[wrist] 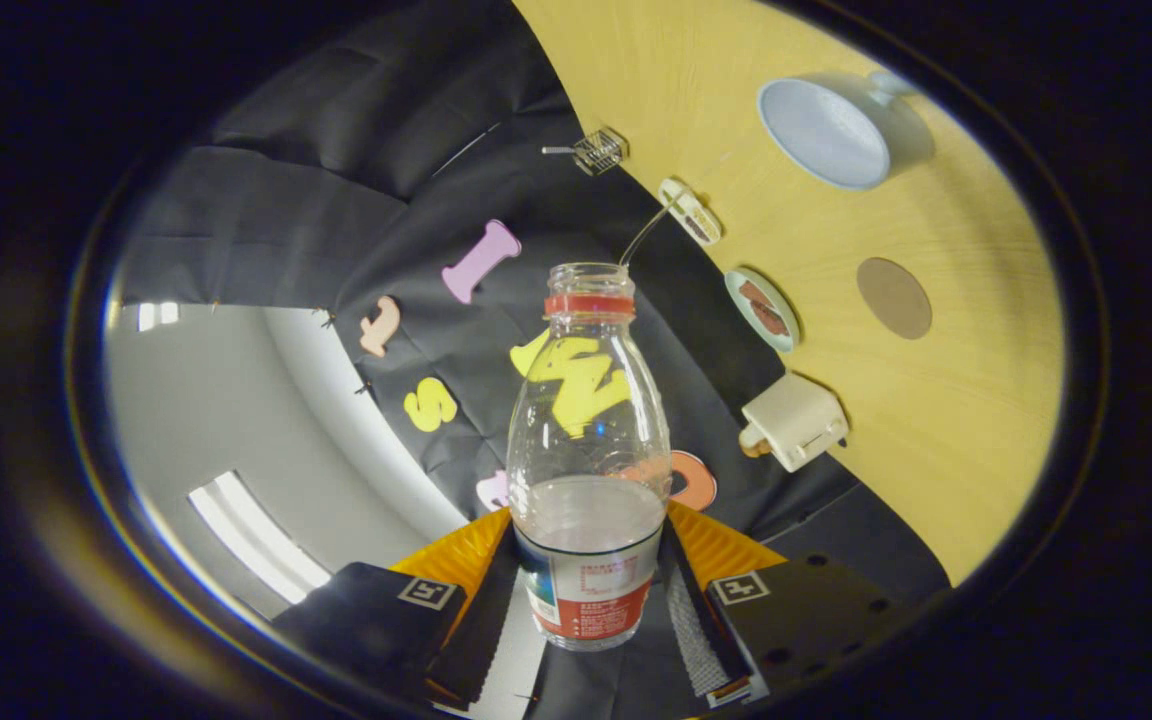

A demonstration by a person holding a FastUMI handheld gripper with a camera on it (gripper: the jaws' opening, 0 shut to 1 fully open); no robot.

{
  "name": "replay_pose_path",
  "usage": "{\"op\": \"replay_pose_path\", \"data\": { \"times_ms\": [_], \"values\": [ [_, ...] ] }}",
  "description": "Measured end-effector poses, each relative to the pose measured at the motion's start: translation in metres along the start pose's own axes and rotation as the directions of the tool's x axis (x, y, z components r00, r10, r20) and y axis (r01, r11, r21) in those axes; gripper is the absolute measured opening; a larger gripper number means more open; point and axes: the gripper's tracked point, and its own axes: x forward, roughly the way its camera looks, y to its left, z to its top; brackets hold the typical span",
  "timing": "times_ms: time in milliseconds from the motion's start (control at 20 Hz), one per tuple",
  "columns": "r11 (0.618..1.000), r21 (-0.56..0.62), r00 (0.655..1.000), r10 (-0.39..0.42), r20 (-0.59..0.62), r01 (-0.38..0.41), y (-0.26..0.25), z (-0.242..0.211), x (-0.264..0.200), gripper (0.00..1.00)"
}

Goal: Take the bottle from table, then pour the juice into the cup, finally place the bottle on the coaster

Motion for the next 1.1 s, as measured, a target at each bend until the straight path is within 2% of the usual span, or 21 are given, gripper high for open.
{"op": "replay_pose_path", "data": {
  "times_ms": [550, 1100],
  "values": [
    [0.998, -0.009, 0.998, 0.055, -0.035, -0.055, 0.045, -0.025, 0.006, 0.77],
    [1.000, -0.007, 1.000, -0.029, -0.003, 0.029, 0.010, -0.007, 0.006, 0.77]
  ]
}}
